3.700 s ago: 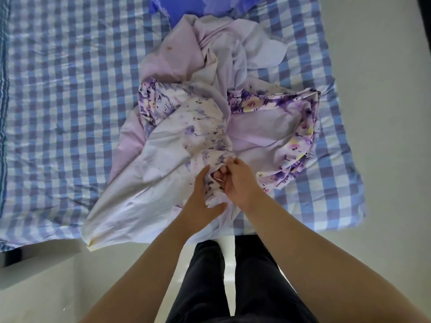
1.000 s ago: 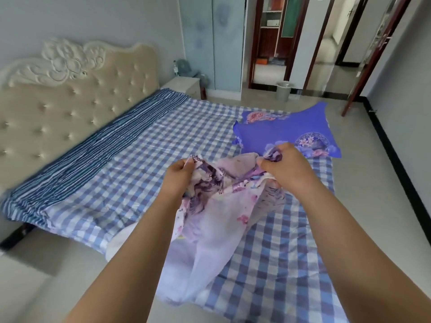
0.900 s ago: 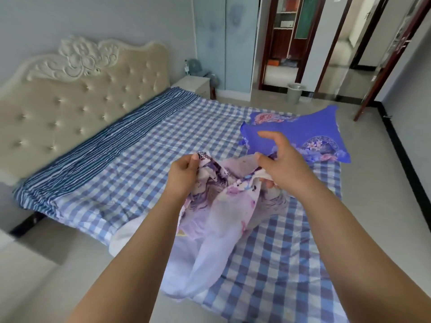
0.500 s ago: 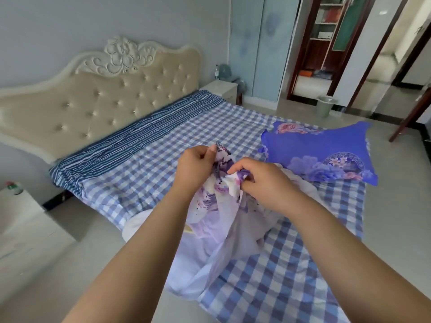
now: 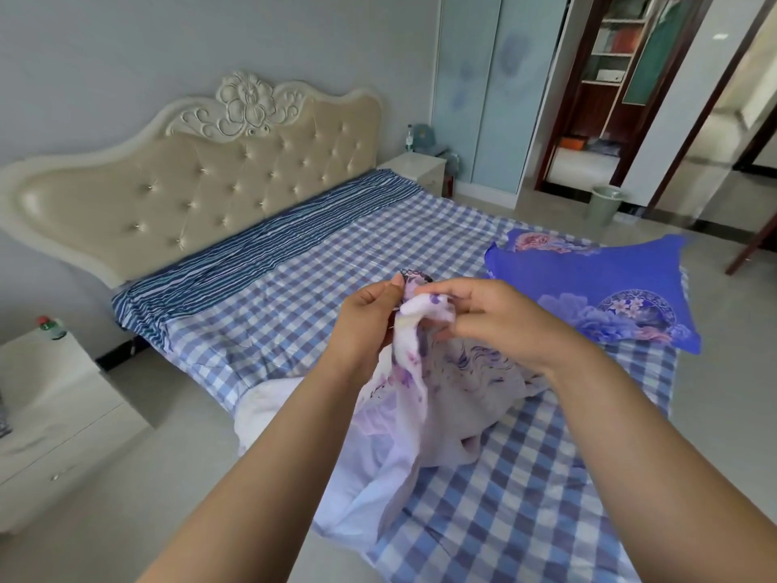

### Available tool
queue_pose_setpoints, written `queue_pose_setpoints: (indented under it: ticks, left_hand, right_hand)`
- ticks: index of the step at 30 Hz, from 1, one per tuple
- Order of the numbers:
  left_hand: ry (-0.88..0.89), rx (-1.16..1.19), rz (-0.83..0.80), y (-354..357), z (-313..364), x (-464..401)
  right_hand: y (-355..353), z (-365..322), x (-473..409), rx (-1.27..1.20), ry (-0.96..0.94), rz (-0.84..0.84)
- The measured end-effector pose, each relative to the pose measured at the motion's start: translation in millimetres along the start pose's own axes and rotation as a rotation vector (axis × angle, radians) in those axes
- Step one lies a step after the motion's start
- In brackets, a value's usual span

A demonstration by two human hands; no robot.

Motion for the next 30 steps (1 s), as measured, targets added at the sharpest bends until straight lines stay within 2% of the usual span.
queue_pose_setpoints:
  ticks: [2,5,7,9,11,13,15,17,21,25,30]
  left_hand:
    - [-0.001,-0.021,-0.016,0,2,3]
    - [0.083,-0.156,-0.016,5,1,6]
    - [0.124,-0.172,0.006,4,6,7]
    - [0.182,-0.205,-0.010,-1,12,6]
    - [0.243,-0.266,-0.057,-5,19,7]
    - [0.270,-0.305,-0.081,-7,25,10]
    - [0.267,-0.298,-0.089,-6,29,13]
    - [0.253,-0.251,-0.081,-7,29,16]
    - [0.205,-0.187,-0.114,-4,24,24]
    - [0.173,-0.092,-0.105,1,15,29]
    - [0.177,-0.073,-0.112,5,12,32]
  right_hand:
    - [2,2,-1,0.095,-0.031,0.001]
    - [7,0,-4,0.330,-0.063,0.214]
    - [10,-3,-5,0.560,-0.185,0.398]
    - [13,-8,-3,0.630,-0.321,0.444]
    - [17,-10,0,0.478,-0.330,0.382]
    - [19,-11,1,0.289,-0.221,0.298]
    - [20,-6,-2,0.208,-0.163,0.268]
    - [22,-1,-5,0.186,-0.149,0.306]
    - [22,-1,-4,0.163,-0.181,0.489]
    - [25,2,-4,0.245,-0.141,0.562]
    - [30,7,-5,0.079,-0.146,0.597]
Point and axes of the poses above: each hand's wrist, its own x-axis away from the middle knuckle, its own y-axis out of the palm, z = x × y, the point moved 1 cm from there along -x, towards the middle knuckle, and after that the axes turned 5 degrees about y, right-handed, at the moved point
